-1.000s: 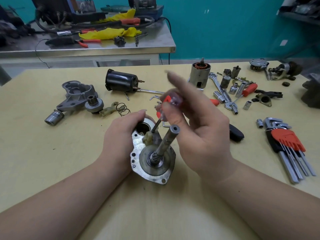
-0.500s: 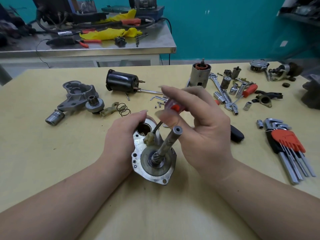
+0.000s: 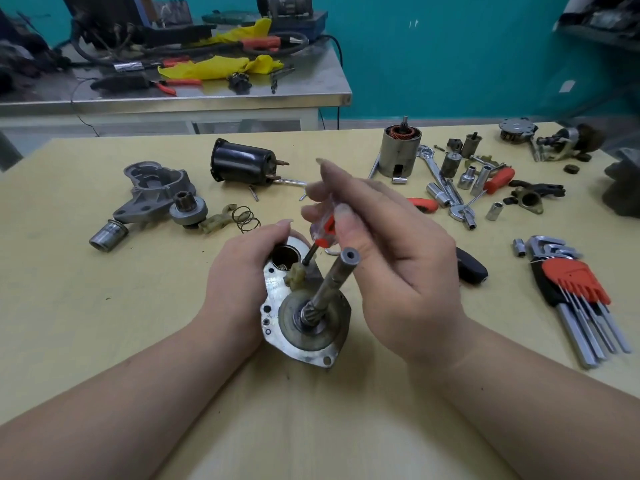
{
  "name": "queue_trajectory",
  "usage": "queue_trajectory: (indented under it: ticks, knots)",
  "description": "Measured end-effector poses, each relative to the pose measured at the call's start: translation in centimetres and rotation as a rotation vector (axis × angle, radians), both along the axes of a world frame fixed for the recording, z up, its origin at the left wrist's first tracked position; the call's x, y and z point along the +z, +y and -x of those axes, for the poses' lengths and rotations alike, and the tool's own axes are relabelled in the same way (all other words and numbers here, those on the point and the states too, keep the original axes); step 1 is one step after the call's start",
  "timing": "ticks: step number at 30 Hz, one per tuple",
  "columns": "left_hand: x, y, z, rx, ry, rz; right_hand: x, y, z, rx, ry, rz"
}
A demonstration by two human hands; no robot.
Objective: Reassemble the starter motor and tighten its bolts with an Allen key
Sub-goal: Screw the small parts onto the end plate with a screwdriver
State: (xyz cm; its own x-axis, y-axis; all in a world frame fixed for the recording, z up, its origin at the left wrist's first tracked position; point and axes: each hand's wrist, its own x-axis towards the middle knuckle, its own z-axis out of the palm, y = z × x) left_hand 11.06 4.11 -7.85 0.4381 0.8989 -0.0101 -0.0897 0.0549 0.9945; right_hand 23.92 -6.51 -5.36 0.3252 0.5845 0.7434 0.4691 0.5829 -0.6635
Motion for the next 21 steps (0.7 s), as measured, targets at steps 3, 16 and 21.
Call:
queue_trajectory:
  ticks: [3, 16, 21]
  knots:
    - [-0.17, -0.14, -0.01, -0.006, 0.021, -0.063, 0.24, 0.08, 0.09, -0.05, 0.003, 0.008]
    - [0.63, -0.2, 0.13, -0.013, 0.222, -0.241, 0.14, 0.28, -0.06, -0.122, 0.05, 0.014]
    - [0.54, -0.39, -0.12, 0.015, 0.019, -0.022, -0.32, 0.26, -0.3, -0.048, -0.015, 0.053]
